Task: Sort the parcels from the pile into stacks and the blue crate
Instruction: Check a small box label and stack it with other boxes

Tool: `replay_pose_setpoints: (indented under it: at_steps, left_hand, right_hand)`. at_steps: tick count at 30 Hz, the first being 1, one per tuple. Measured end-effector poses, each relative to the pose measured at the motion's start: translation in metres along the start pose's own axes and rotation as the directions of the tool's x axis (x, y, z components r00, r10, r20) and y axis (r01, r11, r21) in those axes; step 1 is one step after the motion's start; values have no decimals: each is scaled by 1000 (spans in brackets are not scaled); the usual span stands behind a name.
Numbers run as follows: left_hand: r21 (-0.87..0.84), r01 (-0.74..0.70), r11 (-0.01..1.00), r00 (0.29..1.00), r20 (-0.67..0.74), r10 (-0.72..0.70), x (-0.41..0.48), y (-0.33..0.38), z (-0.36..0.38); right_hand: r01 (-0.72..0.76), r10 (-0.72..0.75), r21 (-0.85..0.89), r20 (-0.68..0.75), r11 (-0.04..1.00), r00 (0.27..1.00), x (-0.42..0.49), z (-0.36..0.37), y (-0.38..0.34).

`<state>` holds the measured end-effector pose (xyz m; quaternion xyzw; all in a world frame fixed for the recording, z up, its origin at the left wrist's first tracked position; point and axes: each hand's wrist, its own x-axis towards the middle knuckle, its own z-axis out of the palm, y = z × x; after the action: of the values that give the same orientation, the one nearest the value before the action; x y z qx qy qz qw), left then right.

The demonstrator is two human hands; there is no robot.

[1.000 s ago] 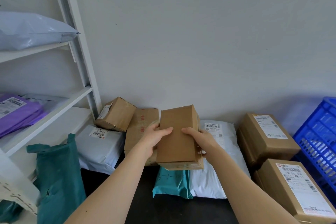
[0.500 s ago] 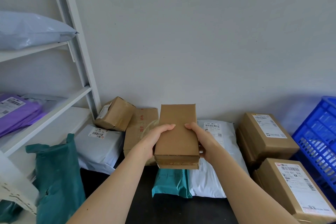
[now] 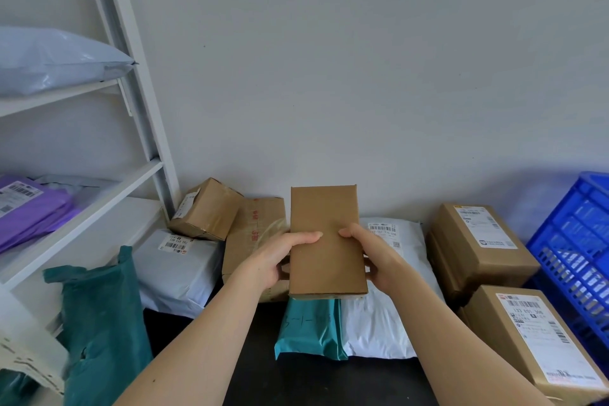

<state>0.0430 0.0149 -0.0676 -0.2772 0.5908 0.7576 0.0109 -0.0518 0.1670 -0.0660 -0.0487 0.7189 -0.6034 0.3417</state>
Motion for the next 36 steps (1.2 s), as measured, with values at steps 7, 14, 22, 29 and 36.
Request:
replay_pose_setpoints:
  at_steps: [7,14,22,29,36]
  left_hand:
    - [136,-122,983,992,-9,124,5,0,0]
    - [-74,-103,992,984,136,113,1,6,-4]
    - [-266,-5,964,1000,22,11,14,9,-8]
    - [-295,-87,952,996,-34,80,18,9,0]
    - [-347,-113,931,993,-68,95,18,13,10]
  right_hand:
    - [79,-77,-93,26,993,997,-4,-1,-5]
    - [86,-80,-77,79,993,994,-5,-3,-5]
    - [40,-44,81,48,996,998,-2,1,-9]
    - [100,-99,24,-56,995,994,-2,16,-12]
    - [146,-139,29,-170,989,976,-3,26,-15]
